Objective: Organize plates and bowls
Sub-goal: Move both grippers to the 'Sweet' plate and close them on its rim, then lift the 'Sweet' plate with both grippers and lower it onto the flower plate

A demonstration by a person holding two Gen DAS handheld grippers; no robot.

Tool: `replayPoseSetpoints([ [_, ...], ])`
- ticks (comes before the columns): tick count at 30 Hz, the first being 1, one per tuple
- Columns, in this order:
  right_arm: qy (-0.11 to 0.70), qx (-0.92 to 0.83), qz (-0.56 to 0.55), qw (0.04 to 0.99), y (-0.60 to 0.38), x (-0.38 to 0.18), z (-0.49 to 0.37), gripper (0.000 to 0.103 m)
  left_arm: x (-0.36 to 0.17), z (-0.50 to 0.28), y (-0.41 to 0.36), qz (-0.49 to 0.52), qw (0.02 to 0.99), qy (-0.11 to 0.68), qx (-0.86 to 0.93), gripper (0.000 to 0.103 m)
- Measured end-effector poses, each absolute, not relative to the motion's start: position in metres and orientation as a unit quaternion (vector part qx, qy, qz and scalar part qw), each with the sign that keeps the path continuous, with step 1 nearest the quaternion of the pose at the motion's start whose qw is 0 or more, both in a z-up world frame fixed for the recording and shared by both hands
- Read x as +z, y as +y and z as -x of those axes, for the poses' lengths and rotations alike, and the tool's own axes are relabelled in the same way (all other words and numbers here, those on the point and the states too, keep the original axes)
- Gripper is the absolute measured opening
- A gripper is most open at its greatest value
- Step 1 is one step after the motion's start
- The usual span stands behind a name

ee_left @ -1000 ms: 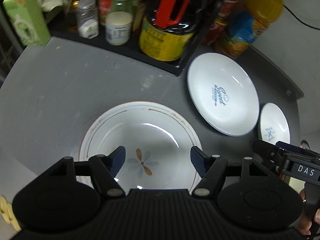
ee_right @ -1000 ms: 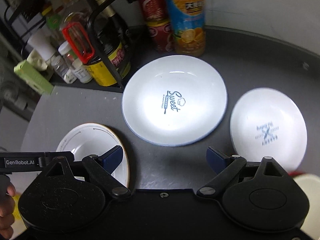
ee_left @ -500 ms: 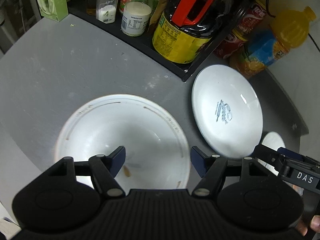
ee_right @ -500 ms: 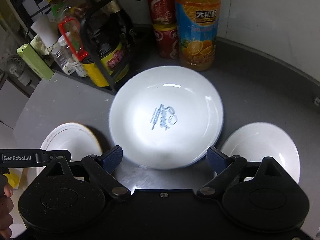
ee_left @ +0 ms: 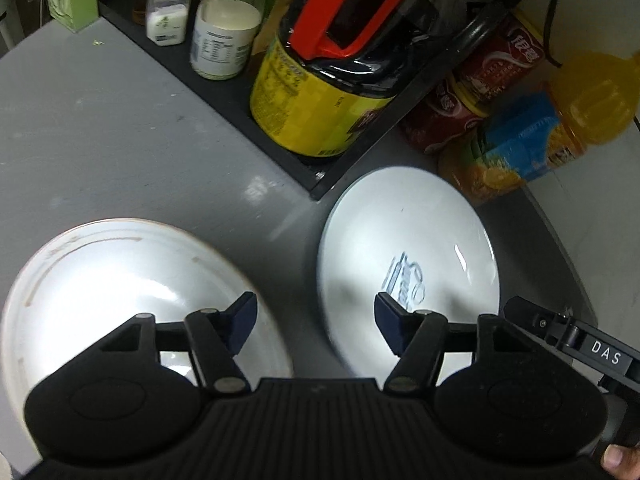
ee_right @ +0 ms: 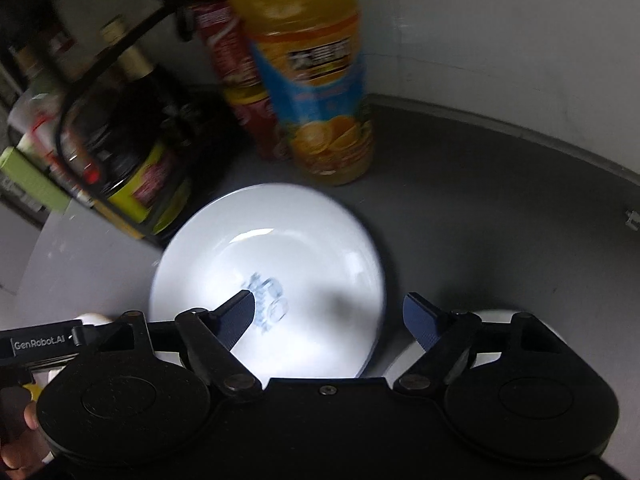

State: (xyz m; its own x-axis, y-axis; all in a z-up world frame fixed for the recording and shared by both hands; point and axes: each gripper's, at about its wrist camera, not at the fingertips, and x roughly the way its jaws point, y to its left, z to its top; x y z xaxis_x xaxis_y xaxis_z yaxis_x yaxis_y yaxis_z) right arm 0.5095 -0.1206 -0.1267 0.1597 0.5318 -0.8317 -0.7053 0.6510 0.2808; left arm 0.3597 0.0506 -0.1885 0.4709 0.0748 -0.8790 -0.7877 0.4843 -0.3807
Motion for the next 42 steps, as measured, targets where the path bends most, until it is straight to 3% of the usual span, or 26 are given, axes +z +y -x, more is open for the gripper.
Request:
replayPoseSetpoints([
  [5, 0.515, 0.395, 0.065, 0.758, -0.118, -0.144, -0.534, 0.076, -0.203, -0.376, 0.056, 0.427, 0.745, 0.417, 0.297, 0.06],
  [8, 0.532, 0.382, 0.055, 0.754, -0.115, -0.158, -0.547, 0.064, -0.211, -0.384, 0.06, 0.431, 0.743, 0.417, 0.296, 0.058],
  [13, 0.543, 0.381, 0.058, 0.746, -0.107, -0.174, -0.55, 0.054, -0.222, -0.396, 0.068, 0.441, 0.734, 0.422, 0.297, 0.046],
  [17, 0.558, 0.376, 0.053, 0.737, -0.105, -0.185, -0.547, 0.045, -0.234, -0.407, 0.072, 0.455, 0.724, 0.429, 0.292, 0.043],
  [19, 0.563, 0.378, 0.054, 0.733, -0.103, -0.19, -0.542, 0.043, -0.239, -0.409, 0.074, 0.465, 0.718, 0.429, 0.29, 0.035],
  [24, 0.554, 0.386, 0.06, 0.735, -0.094, -0.199, -0.534, 0.042, -0.241, -0.412, 0.074, 0.47, 0.717, 0.427, 0.287, 0.032],
  [25, 0.554, 0.385, 0.058, 0.736, -0.093, -0.2, -0.533, 0.039, -0.241, -0.412, 0.074, 0.47, 0.717, 0.428, 0.287, 0.028],
  [26, 0.556, 0.383, 0.057, 0.736, -0.092, -0.2, -0.533, 0.029, -0.241, -0.411, 0.075, 0.47, 0.716, 0.43, 0.287, 0.025],
  [28, 0.559, 0.373, 0.051, 0.738, -0.092, -0.201, -0.533, 0.026, -0.244, -0.409, 0.08, 0.475, 0.711, 0.432, 0.287, 0.015],
  [42, 0.545, 0.355, -0.002, 0.759, -0.114, -0.173, -0.504, 0.01, -0.219, -0.393, 0.096, 0.446, 0.728, 0.454, 0.256, 0.01],
])
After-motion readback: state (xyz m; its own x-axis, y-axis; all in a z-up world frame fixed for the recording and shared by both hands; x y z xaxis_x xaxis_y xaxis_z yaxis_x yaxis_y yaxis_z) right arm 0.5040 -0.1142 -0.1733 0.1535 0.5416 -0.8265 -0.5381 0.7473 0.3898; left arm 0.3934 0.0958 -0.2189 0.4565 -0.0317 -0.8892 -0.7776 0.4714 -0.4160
